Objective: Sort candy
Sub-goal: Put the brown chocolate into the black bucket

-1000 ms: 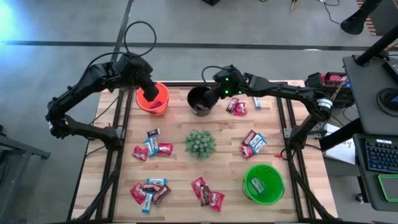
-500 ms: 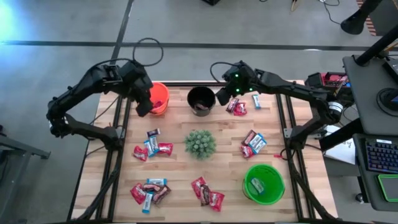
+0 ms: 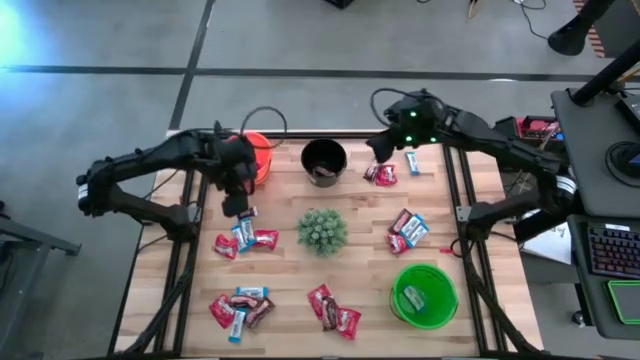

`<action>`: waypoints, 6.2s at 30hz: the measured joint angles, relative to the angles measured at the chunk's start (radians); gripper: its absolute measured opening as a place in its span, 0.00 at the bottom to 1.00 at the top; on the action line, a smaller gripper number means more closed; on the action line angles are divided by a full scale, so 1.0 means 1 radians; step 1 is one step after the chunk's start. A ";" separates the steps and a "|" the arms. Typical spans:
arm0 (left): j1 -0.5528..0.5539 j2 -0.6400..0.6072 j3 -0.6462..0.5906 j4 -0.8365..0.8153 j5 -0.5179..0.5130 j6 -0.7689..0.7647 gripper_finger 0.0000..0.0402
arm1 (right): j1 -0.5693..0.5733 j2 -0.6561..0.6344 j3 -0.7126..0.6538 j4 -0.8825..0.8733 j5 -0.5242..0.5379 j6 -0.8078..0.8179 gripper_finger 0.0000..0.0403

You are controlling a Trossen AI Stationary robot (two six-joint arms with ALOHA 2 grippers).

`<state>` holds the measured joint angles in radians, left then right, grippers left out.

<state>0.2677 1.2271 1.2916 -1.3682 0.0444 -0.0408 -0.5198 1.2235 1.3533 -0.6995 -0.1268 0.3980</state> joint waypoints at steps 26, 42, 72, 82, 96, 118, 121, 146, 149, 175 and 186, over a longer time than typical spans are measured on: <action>-0.221 0.004 -0.336 0.357 0.074 -0.006 0.47 | 0.005 -0.109 0.000 -0.058 0.008 0.186 0.37; -0.500 0.006 -0.366 0.444 0.105 -0.330 0.47 | 0.005 -0.109 0.000 -0.074 0.025 0.196 0.37; -0.919 0.033 -0.436 0.474 0.070 -1.439 0.47 | 0.005 -0.111 0.000 -0.234 0.014 0.109 0.37; -1.044 0.122 -0.436 0.647 0.071 -1.265 0.47 | 0.005 -0.111 0.000 -0.267 0.014 0.072 0.37; -1.070 0.290 -0.436 0.673 0.031 -1.111 0.47 | 0.005 -0.111 0.000 -0.261 0.014 0.151 0.37; -1.029 0.293 -0.444 0.702 -0.054 -0.990 0.47 | 0.005 -0.111 0.000 -0.261 0.014 0.186 0.37; -1.029 0.293 -0.449 0.728 -0.054 -0.990 0.47 | 0.005 -0.111 0.000 -0.261 0.014 0.185 0.37; -1.028 0.293 -0.503 0.767 0.008 -1.043 0.46 | 0.005 -0.110 0.000 -0.261 0.015 0.178 0.37; -1.028 0.293 -0.515 0.782 0.021 -1.053 0.42 | 0.005 -0.110 0.000 -0.261 0.015 0.178 0.37; -1.027 0.291 -0.475 0.814 0.024 -1.094 0.01 | 0.005 -0.110 0.000 -0.262 0.015 0.174 0.37; -1.026 0.286 -0.304 0.546 -0.089 -1.024 0.00 | 0.005 -0.110 0.000 -0.263 0.015 0.174 0.37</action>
<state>-0.7578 1.5135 0.9871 -0.8222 -0.0441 -1.0647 -0.5148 1.1137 1.3537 -0.9627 -0.1120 0.5724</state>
